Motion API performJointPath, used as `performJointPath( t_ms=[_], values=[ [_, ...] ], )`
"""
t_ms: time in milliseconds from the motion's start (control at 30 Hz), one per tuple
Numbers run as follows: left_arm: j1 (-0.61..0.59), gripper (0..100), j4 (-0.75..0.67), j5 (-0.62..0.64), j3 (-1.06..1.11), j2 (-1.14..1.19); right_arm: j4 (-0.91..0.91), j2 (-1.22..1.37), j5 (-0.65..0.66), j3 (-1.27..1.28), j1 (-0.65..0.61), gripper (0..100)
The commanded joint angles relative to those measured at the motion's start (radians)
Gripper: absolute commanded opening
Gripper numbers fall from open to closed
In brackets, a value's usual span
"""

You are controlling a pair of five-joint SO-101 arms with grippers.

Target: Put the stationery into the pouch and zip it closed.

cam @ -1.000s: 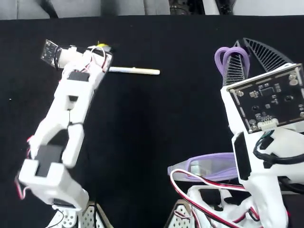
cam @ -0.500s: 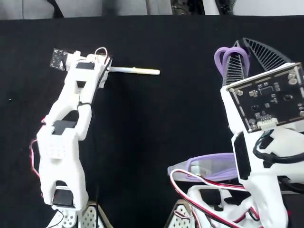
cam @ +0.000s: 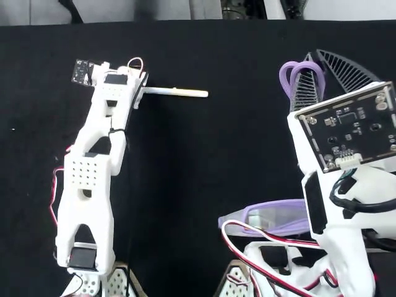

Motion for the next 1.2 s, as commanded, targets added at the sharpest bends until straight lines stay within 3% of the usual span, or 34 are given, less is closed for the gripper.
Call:
performJointPath(
  t_ms=[0, 167, 300, 467, 733, 967, 1167],
  values=[
    [-0.012, 11, 0.055, 0.006, -0.136, 0.057, -0.025, 0.005, 0.009, 0.007, 0.012, 1.1],
    [-0.010, 10, 0.135, 0.006, -0.239, 0.141, -0.023, 0.005, 0.009, 0.005, 0.012, 1.1],
    [-0.018, 3, 0.216, -0.043, -0.343, 0.187, -0.020, 0.005, 0.009, 0.002, 0.012, 1.1],
    [-0.027, 3, 0.333, -0.051, -0.486, 0.195, -0.018, 0.004, 0.009, -0.001, 0.012, 1.1],
    [-0.110, 3, 0.640, -0.055, -1.010, 0.192, -0.018, 0.004, 0.009, -0.001, 0.012, 1.1],
    [-0.128, 3, 0.744, -0.064, -0.987, -0.025, -0.021, 0.004, 0.009, 0.007, 0.008, 1.1],
    [-0.068, 3, 0.875, -0.130, -0.987, -0.261, -0.021, 0.005, 0.009, 0.007, 0.006, 1.1]
  ],
)
